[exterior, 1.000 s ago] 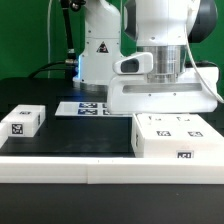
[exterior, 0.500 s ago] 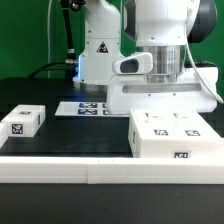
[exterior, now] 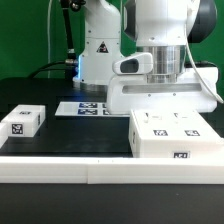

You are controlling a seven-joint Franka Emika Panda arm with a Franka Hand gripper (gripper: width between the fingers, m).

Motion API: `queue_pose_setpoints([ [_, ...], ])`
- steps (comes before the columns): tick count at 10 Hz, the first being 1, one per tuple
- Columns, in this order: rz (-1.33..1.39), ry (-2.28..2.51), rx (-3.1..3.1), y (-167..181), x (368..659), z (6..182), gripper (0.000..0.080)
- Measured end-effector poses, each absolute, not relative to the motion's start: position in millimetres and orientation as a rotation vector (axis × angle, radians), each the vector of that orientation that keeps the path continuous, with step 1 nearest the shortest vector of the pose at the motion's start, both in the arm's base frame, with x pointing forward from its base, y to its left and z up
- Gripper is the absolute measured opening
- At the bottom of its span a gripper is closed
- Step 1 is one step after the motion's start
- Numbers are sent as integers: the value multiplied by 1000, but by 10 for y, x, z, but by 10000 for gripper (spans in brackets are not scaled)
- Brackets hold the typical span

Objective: Assemble cabinet

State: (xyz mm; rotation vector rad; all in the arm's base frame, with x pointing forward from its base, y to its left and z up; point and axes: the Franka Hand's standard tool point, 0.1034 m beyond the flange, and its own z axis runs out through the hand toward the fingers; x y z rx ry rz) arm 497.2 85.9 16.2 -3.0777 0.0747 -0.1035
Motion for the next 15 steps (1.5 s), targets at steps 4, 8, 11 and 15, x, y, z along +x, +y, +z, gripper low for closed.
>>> queue_pose_setpoints([
  [4,-5,86,-3056,840,5081,811,2],
  [8,0,84,-3055,849,5089,838,2],
  [11,1,84,-3055,849,5087,836,2],
  [15,55,74,-3043,900,5175,1110,2],
])
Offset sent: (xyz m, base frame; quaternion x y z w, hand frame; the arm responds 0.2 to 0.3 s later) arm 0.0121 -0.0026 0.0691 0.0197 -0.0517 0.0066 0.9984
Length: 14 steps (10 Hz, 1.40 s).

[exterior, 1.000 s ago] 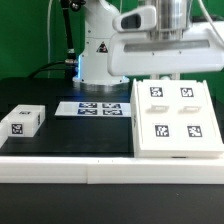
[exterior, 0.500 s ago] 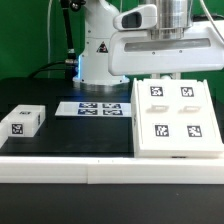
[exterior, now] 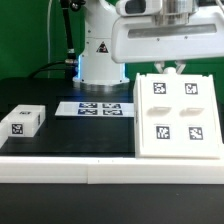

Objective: Assemble cabinet

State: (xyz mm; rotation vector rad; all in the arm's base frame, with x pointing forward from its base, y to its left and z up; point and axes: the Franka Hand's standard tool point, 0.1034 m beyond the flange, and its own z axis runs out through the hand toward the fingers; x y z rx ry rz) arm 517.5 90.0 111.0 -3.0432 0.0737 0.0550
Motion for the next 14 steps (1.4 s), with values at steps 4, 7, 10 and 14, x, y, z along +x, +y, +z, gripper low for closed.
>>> queue_pose_setpoints([
  [4,59,75,-3045,894,5152,1057,2],
  [7,84,72,-3041,909,5181,1138,2],
  [10,124,70,-3031,907,5337,1364,2],
  [14,122,67,-3032,898,5328,1333,2],
])
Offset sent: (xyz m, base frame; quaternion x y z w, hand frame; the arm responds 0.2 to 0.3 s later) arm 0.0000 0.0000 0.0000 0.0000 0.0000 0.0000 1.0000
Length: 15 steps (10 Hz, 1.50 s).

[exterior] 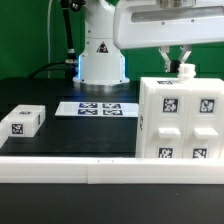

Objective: Assemble cabinet

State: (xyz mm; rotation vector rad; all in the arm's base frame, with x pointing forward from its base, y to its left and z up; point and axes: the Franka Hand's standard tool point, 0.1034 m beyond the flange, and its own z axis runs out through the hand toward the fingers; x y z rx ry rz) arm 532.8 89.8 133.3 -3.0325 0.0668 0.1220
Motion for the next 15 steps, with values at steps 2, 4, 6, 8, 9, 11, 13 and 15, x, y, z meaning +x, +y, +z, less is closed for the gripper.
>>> queue_pose_setpoints([
  [2,120,61,-3032,881,5350,1340,2],
  [4,119,60,-3032,887,5351,1340,126],
  [6,119,60,-3032,887,5351,1340,277],
  [8,119,60,-3032,887,5351,1340,550],
  [9,119,60,-3032,887,5351,1340,550],
  [11,119,61,-3032,886,5347,1336,779],
  [13,64,186,-3051,849,5113,1271,796],
  [15,28,227,-3068,719,4886,1125,797],
])
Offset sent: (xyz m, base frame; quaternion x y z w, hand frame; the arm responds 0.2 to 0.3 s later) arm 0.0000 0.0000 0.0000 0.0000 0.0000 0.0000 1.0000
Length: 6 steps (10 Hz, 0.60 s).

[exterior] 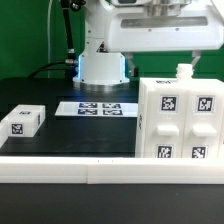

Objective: Assemble cabinet

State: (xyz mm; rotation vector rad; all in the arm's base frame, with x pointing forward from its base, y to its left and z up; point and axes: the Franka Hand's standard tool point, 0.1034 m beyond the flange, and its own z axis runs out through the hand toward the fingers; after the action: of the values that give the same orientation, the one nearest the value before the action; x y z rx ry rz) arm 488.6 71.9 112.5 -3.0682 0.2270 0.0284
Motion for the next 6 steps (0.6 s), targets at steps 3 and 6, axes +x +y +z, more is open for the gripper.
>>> queue_pose_setpoints([
  [3,26,231,-3071,645,4844,1075,797],
  [6,22,255,-3072,553,4835,1068,797],
])
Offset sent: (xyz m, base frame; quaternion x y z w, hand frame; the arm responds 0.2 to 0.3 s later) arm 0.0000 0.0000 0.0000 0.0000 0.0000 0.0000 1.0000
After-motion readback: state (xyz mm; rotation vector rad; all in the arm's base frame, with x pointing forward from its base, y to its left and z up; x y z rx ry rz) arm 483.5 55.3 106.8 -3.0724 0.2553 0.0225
